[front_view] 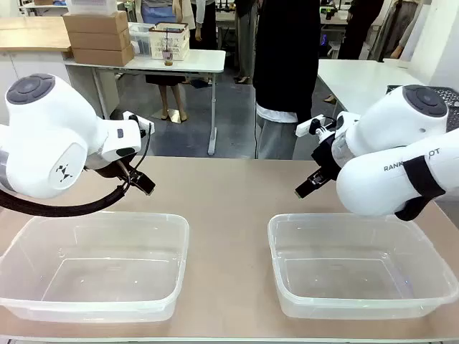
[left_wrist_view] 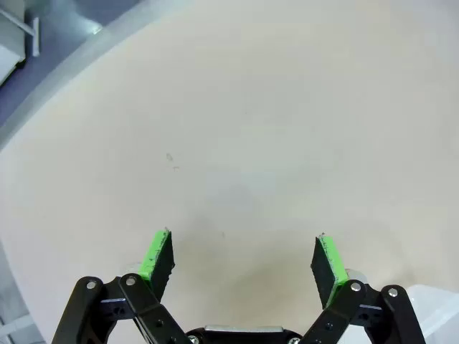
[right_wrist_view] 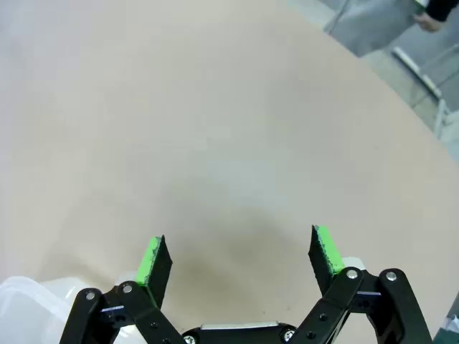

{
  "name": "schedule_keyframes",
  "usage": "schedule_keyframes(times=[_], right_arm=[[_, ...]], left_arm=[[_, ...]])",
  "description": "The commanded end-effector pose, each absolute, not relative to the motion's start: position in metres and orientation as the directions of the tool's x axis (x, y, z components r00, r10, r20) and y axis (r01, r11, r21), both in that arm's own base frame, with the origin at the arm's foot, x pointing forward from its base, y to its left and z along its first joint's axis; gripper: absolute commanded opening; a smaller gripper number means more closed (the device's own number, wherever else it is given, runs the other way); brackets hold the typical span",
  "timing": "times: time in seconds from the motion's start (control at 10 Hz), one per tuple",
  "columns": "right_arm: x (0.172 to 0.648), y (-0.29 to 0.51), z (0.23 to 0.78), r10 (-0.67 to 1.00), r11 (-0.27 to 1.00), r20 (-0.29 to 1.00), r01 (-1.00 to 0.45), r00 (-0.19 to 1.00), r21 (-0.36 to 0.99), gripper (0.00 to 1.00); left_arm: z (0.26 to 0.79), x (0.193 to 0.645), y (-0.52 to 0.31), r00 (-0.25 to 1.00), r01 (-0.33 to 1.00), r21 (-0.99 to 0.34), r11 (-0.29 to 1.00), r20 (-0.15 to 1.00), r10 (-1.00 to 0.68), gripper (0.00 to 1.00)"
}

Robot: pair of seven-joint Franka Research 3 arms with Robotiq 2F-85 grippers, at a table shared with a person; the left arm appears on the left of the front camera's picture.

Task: Sort the waste into each basket.
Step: Pick up the Organizing box on the left side of the table and lift it.

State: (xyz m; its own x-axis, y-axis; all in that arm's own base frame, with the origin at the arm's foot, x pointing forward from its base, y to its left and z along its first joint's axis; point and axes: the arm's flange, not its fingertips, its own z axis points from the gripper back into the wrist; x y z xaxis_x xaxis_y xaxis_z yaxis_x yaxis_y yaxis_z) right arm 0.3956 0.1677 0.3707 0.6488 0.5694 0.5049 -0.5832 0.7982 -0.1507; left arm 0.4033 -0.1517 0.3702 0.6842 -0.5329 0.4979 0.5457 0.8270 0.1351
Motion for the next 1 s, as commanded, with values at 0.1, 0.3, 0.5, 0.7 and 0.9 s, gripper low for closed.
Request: schedule_keyframes(times=[0.1,0.3,0.5,0.7,0.9], right_arm=[[0.3956,0.1677,0.3707,0.569,0.798,0.505,-0.583,0.649,-0.151,1.0],[0.3956,0.1677,0.3707,0.569,0.798,0.505,-0.583,0.649,-0.151,1.0],[0.3956,0.1677,0.3707,0.569,0.798,0.505,-0.583,0.649,-0.151,1.0],[0.3956,0.1677,0.3707,0.569,0.798,0.505,-0.583,0.649,-0.151,1.0],[0.3956,0.1678,0.3707,0.57,0.798,0.505,-0.584,0.648,-0.151,1.0]], left_arm=[[0.3703,0.4033,-0.1517,0.684,0.546,0.135,0.827,0.498,-0.533,1.0],[0.3703,0.4033,-0.1517,0.684,0.546,0.135,0.827,0.498,-0.533,1.0],[0.3703,0.4033,-0.1517,0.684,0.546,0.135,0.827,0.498,-0.533,1.0],[0.3703,0.4033,-0.1517,0.684,0.546,0.135,0.827,0.498,-0.533,1.0],[0.3702,0.4033,-0.1517,0.684,0.545,0.135,0.827,0.498,-0.533,1.0]])
